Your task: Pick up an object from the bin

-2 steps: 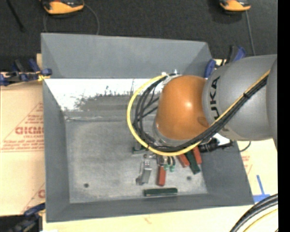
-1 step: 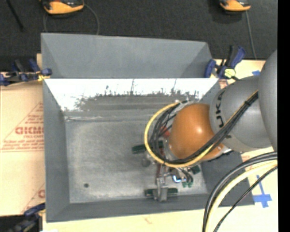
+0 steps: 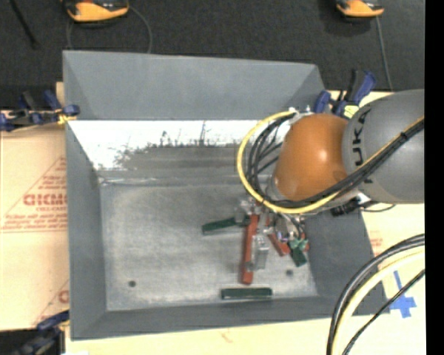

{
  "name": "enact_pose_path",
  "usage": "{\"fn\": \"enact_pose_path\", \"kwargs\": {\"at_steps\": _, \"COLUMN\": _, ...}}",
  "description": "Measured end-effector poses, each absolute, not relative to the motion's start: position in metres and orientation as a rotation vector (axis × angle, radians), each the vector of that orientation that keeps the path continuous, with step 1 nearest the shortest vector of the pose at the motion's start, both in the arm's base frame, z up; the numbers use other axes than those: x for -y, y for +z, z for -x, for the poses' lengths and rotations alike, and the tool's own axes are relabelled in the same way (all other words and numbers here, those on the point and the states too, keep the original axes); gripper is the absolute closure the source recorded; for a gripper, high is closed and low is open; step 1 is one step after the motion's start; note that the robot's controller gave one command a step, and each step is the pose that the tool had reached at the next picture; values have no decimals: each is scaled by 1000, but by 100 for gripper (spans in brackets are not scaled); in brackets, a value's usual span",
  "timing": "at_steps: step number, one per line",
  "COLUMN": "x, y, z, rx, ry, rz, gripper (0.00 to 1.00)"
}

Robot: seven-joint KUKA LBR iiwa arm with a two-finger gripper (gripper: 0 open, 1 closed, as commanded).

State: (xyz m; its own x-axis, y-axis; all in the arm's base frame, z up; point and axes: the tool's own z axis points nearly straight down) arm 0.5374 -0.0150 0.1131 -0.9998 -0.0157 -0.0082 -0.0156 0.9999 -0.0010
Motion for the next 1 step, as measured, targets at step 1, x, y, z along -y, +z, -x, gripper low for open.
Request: {"fn": "enact_pose_path", "kwargs": {"at_steps": 1, "x": 11, "y": 76, "z": -575, "rx": -3052, "ry": -1, "rz": 738, "gripper": 0}}
